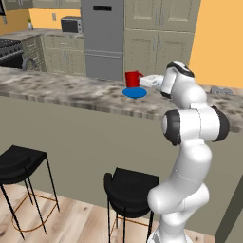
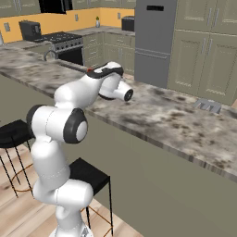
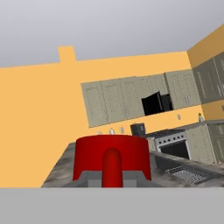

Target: Pick the cup of tea, navigate to the dining table, and place it on the saucer.

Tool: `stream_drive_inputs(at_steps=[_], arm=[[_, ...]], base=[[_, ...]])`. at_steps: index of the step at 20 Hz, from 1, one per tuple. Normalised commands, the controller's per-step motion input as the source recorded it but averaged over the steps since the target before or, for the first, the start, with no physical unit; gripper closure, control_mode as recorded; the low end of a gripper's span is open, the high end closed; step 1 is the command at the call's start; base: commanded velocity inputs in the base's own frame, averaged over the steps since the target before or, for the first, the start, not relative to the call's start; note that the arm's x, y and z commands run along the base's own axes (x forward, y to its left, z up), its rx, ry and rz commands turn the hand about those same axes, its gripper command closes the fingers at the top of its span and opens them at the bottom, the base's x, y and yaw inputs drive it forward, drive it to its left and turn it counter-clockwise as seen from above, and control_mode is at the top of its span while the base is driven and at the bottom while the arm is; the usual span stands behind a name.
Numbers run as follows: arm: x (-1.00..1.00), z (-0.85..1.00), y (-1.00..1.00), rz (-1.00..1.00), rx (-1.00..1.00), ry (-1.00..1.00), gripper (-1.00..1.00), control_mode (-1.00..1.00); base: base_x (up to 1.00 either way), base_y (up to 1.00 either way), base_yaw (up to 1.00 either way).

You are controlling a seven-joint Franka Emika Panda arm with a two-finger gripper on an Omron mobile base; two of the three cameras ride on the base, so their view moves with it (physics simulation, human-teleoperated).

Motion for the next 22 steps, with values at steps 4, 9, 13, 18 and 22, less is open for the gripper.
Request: stream_drive_inputs(at_steps=[4,9,13,18,22], arm=[[0.38,-0.14,0.00,0.00,-0.03,0.06,1.00,-1.00],[-0.02,-0.24,-0.04,0.00,0.00,0.02,1.00,-1.00],[0.00,-0.34,-0.02,0.00,0.00,0.00,1.00,-1.00],[0.16,-0.25,0.00,0.00,-0.02,-0.02,1.00,-1.00],[0.09,0.01,0.00,0.00,0.00,-0.07,1.00,-1.00]], base=[[0.00,0.00,0.00],[0.00,0.00,0.00],[0.00,0.00,0.00],[0.00,0.00,0.00],[0.00,0.00,0.00]])
